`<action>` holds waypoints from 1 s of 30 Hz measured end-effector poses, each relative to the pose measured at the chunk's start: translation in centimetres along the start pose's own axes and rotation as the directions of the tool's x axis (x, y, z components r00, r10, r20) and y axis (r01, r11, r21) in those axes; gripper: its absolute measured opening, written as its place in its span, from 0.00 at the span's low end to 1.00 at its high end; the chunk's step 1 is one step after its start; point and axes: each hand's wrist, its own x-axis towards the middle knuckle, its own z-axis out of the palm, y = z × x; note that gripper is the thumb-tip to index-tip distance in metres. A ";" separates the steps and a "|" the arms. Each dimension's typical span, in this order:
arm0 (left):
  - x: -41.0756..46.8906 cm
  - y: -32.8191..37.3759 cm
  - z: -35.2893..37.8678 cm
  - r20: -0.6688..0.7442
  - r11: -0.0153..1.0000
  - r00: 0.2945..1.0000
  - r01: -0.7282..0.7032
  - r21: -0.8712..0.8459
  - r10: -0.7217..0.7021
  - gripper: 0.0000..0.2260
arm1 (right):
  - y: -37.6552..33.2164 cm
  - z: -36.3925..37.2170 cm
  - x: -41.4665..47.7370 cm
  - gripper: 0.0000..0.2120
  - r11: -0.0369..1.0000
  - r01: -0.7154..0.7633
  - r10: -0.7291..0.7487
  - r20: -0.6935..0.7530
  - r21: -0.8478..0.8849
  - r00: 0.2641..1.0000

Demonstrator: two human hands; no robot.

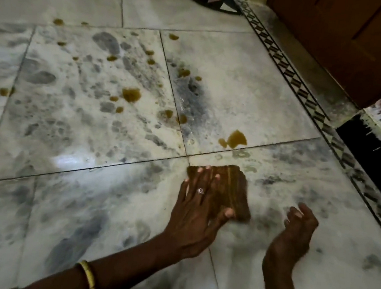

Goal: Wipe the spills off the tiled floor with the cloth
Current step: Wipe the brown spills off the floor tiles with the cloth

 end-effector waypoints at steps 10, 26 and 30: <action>2.3 -15.5 -3.4 -0.150 0.939 0.980 0.173 0.298 -0.133 0.33 | -2.7 14.8 -6.8 0.48 0.600 0.523 -0.130 0.572 -0.605 0.810; 2.3 -16.5 -3.9 -0.104 0.952 0.988 0.136 0.272 -0.112 0.32 | -2.6 15.3 6.3 0.38 0.706 0.162 -0.044 0.186 -0.689 0.982; 2.2 -16.4 -3.5 -0.110 0.938 0.987 0.144 0.316 -0.115 0.32 | -4.5 22.3 8.2 0.29 0.673 0.342 -0.119 0.360 -0.656 0.925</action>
